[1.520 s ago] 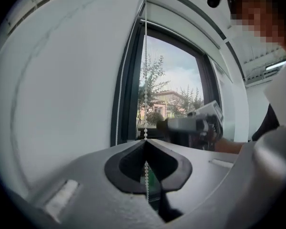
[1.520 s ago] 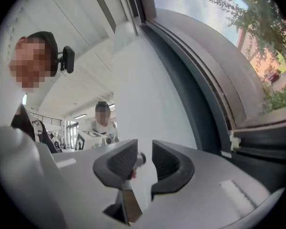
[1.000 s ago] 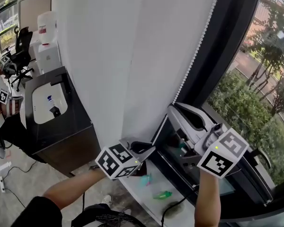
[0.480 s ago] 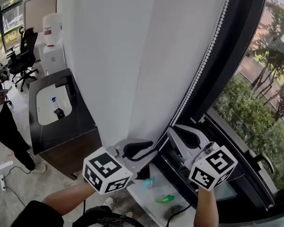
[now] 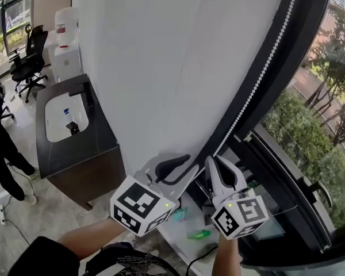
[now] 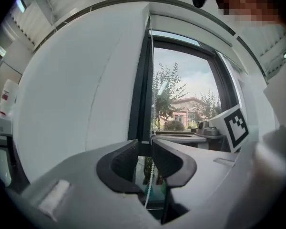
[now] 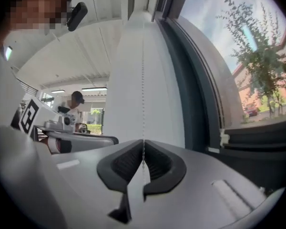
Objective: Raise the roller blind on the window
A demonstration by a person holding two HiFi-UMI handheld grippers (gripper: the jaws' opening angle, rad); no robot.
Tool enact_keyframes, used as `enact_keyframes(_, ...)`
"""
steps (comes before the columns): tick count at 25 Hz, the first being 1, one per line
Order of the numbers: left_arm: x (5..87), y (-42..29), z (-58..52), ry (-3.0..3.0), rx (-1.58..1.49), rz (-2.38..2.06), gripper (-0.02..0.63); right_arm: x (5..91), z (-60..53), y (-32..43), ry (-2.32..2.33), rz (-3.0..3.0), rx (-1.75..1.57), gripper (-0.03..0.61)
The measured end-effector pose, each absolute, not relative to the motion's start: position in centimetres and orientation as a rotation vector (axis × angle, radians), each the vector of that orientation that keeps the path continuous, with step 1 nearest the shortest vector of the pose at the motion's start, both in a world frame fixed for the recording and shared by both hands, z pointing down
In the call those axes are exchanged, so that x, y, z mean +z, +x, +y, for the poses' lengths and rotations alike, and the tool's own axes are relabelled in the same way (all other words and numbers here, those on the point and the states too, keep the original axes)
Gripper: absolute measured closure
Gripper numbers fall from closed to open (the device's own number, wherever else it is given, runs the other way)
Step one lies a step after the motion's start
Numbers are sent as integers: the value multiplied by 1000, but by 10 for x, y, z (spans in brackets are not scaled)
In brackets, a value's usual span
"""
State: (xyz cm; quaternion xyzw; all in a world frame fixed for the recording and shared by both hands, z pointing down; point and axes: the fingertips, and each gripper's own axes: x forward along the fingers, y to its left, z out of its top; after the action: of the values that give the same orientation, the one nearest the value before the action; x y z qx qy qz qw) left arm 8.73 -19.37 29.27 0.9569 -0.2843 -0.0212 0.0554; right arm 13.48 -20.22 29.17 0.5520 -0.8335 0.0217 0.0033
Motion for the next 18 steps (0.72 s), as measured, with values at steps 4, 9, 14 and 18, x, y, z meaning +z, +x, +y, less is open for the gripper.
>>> enact_keyframes(4, 310, 86, -188, 2883, -48, -935, 575, 325, -183, 146, 1933, -2495, 165, 548)
enact_keyframes(9, 333, 89, -183, 2864, 12, -973, 612, 336, -168, 148, 2021, -2394, 159, 548)
enact_keyframes(14, 340, 98, -181, 2882, 61, -985, 614, 341, -165, 142, 2004, -2372, 186, 572)
enact_keyframes(18, 343, 103, -179, 2884, 73, -983, 614, 344, -163, 141, 2002, -2342, 201, 572)
